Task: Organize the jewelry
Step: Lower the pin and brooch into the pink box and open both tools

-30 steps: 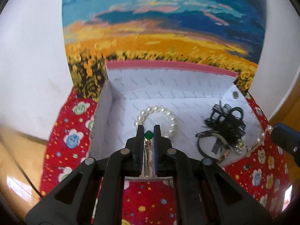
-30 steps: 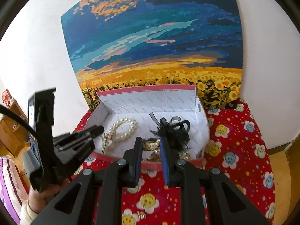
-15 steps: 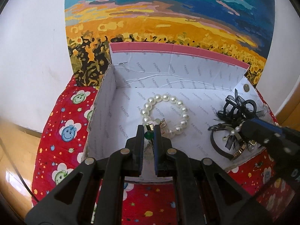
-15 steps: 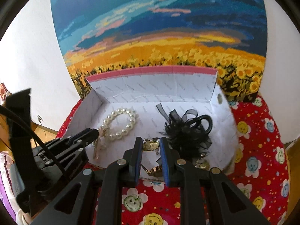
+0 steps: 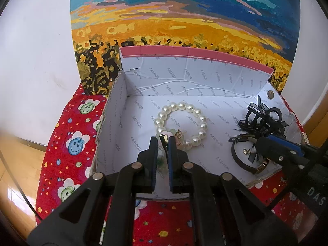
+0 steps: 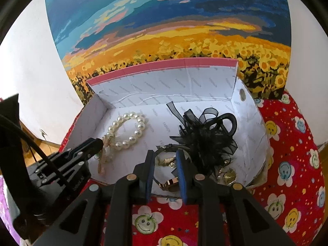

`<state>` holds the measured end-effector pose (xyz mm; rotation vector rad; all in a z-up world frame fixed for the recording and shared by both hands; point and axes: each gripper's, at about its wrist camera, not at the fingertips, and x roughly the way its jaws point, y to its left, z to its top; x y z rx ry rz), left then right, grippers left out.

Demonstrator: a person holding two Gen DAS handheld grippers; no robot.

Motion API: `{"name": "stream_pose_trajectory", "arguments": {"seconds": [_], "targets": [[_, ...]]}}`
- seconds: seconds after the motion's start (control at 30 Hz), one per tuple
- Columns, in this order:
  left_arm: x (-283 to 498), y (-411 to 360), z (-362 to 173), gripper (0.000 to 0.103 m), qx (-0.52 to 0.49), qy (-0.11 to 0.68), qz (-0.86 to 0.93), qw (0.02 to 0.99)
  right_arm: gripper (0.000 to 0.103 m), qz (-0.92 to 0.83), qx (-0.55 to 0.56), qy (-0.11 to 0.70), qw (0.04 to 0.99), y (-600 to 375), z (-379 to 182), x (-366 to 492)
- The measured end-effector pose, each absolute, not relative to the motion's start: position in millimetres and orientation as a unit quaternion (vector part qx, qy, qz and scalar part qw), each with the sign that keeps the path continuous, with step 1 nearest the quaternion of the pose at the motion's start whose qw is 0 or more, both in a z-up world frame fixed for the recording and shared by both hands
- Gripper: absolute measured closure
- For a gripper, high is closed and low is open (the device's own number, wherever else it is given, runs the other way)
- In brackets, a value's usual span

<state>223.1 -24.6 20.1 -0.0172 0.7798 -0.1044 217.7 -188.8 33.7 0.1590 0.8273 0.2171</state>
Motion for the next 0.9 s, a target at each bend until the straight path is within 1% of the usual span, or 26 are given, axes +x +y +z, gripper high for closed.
{"name": "stream_pose_trajectory", "arguments": {"seconds": [0.07,0.1,0.13,0.17,0.2,0.27,0.3,0.37,0.43,0.47,0.6,0.9], "targets": [[223,-24,20,0.099,-0.008,0.379,-0.05,0.924,0.072,0.103,0.076,0.399,0.908,-190,35,216],[223,-24,20,0.098,-0.006,0.378,-0.048,0.924,0.066,0.103,0.076,0.398,0.908,-190,37,215],[224,-23,19,0.095,-0.004,0.378,-0.047,0.924,0.061,0.103,0.077,0.397,0.909,-191,38,213],[224,-23,19,0.089,-0.003,0.378,-0.046,0.925,0.06,0.101,0.078,0.396,0.909,-191,40,212],[224,-24,18,0.086,-0.003,0.378,-0.045,0.925,0.058,0.099,0.078,0.393,0.911,-191,42,209],[225,-24,18,0.072,-0.001,0.379,-0.047,0.924,0.055,0.098,0.075,0.386,0.914,-191,46,204],[224,-25,17,0.069,-0.001,0.381,-0.051,0.923,0.053,0.098,0.074,0.384,0.915,-192,49,201],[223,-27,18,0.059,0.001,0.379,-0.061,0.923,0.049,0.095,0.074,0.379,0.918,-193,54,193],[221,-29,18,0.053,0.004,0.376,-0.064,0.924,0.042,0.089,0.078,0.375,0.92,-196,57,186],[220,-31,19,0.049,0.005,0.375,-0.066,0.925,0.041,0.089,0.081,0.373,0.92,-198,59,182],[213,-36,24,0.041,0.007,0.374,-0.072,0.924,0.036,0.089,0.089,0.374,0.919,-206,63,165],[175,-42,42,0.032,0.011,0.375,-0.078,0.924,0.034,0.073,0.091,0.372,0.921,-226,64,128]]}}
